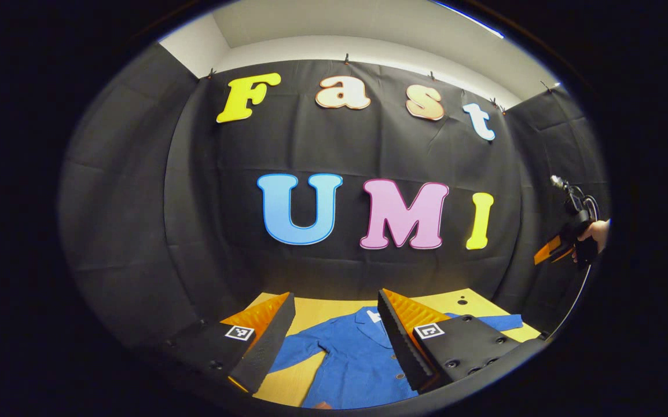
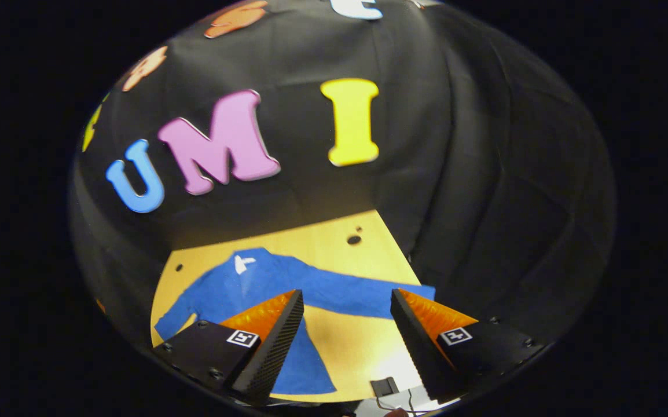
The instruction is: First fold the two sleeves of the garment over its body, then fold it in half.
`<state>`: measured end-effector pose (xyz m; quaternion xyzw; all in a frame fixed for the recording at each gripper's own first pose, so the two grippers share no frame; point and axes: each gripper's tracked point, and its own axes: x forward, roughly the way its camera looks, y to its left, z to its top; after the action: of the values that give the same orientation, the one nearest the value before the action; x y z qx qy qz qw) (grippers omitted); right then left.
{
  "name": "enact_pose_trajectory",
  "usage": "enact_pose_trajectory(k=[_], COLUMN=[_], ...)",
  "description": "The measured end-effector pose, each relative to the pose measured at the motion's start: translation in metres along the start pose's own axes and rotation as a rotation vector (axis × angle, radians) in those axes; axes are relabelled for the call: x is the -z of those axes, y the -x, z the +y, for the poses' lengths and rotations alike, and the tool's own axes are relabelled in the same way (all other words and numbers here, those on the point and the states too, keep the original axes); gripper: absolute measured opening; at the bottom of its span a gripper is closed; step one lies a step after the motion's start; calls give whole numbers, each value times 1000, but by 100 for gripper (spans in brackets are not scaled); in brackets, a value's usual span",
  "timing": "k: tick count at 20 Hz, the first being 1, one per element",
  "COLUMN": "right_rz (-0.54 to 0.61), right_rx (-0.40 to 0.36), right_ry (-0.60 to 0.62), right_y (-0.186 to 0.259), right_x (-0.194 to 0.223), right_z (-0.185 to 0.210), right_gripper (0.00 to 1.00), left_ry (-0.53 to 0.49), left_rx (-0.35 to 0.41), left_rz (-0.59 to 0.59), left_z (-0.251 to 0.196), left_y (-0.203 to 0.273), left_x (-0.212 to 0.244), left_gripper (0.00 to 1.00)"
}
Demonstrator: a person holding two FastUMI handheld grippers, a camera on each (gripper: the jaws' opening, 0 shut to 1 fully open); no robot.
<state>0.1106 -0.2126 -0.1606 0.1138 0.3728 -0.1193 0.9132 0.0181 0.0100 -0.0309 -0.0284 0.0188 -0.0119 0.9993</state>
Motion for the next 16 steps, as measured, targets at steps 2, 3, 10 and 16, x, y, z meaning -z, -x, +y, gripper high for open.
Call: enact_pose_trajectory(k=[2,3,10,16], right_rz=[145,236,599,727], right_rx=[40,47,151,230], right_ry=[-61,-96,-249,-233], right_y=[-41,-61,-188,-241], right_x=[22,35,112,152], right_z=[-31,-41,-125,-181], right_gripper=[98,98,98,98], left_ry=[-7,-10,-56,-27], left_rx=[-36,-58,-162,-148], left_rz=[17,32,136,227], left_z=[2,3,-32,-86], left_y=[-8,-13,-69,-115], left_x=[1,5,5,21], left_gripper=[83,82,83,83])
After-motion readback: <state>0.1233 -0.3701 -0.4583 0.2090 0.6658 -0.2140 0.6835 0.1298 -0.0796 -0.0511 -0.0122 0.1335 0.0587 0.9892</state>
